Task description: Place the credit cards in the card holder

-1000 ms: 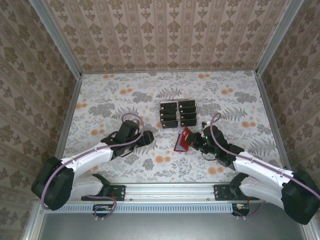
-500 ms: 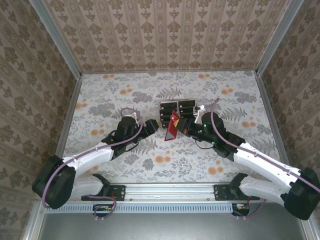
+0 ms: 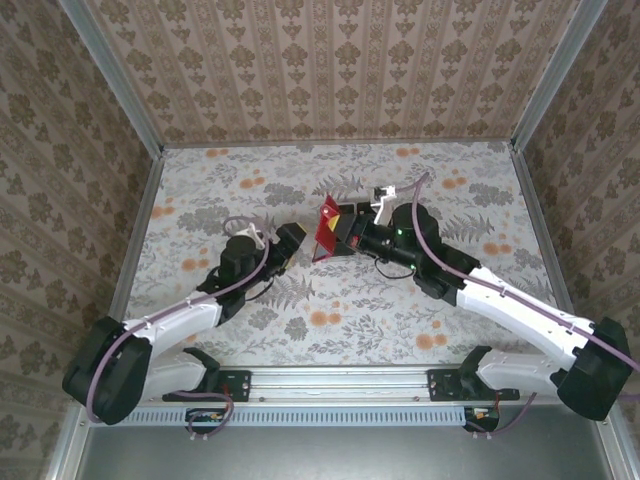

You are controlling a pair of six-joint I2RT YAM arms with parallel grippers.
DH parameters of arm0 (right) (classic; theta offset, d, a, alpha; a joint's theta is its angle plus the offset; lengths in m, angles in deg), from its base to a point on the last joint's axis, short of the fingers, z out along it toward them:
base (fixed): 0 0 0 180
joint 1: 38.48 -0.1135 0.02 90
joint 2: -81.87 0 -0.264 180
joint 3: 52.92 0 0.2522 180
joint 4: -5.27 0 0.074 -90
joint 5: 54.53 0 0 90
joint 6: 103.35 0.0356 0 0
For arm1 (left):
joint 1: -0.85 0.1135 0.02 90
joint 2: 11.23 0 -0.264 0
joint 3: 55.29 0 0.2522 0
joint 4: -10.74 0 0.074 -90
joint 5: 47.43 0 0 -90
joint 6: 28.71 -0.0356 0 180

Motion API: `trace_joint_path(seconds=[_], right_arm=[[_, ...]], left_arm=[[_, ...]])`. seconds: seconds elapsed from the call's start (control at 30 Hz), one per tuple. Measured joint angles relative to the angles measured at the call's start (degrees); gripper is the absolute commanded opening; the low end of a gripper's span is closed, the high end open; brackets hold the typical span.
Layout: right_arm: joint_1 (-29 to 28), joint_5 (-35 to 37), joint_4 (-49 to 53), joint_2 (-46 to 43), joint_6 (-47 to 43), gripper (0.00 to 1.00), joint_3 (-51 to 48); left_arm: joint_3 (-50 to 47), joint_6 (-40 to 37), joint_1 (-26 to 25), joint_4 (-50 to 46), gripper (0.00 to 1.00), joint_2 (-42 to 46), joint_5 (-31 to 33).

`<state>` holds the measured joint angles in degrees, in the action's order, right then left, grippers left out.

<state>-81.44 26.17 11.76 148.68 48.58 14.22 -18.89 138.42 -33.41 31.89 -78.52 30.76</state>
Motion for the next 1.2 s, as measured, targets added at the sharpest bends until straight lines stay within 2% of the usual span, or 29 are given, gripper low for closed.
trace_joint_path(seconds=[0.47, 0.57, 0.73, 0.83, 0.93, 1.07, 1.2], right_arm=[[-1.7, 0.04, -3.45, 7.1, 0.02, 0.0, 6.8], [-1.73, 0.04, -3.85, 7.48, 0.04, 0.0, 6.84], [-1.73, 0.07, -4.37, 7.52, 0.04, 0.0, 6.8], [-1.73, 0.2, -5.07, 7.5, 0.09, 0.0, 6.1], [-1.66, 0.35, -5.31, 7.48, 0.28, 0.0, 4.9], [-1.55, 0.48, -5.27, 7.45, 0.7, 0.0, 3.98], [-1.29, 0.46, -5.4, 7.45, 0.87, 0.0, 3.98]], left_arm=[[-2.01, 15.69, 0.61, 23.34, 0.92, -6.64, -0.17], [-2.56, 17.99, 0.61, 27.78, 0.85, -8.35, 0.07], [-2.8, 20.61, 0.61, 32.68, 0.64, -10.78, 0.46], [-2.8, 21.07, 0.61, 34.34, 0.57, -10.78, 0.66], [-2.8, 21.2, 0.61, 35.08, 0.62, -10.78, 0.68], [-2.78, 21.09, 0.57, 35.36, 0.77, -10.78, 0.59], [-2.8, 21.03, 0.48, 35.43, 0.81, -10.78, 0.63]])
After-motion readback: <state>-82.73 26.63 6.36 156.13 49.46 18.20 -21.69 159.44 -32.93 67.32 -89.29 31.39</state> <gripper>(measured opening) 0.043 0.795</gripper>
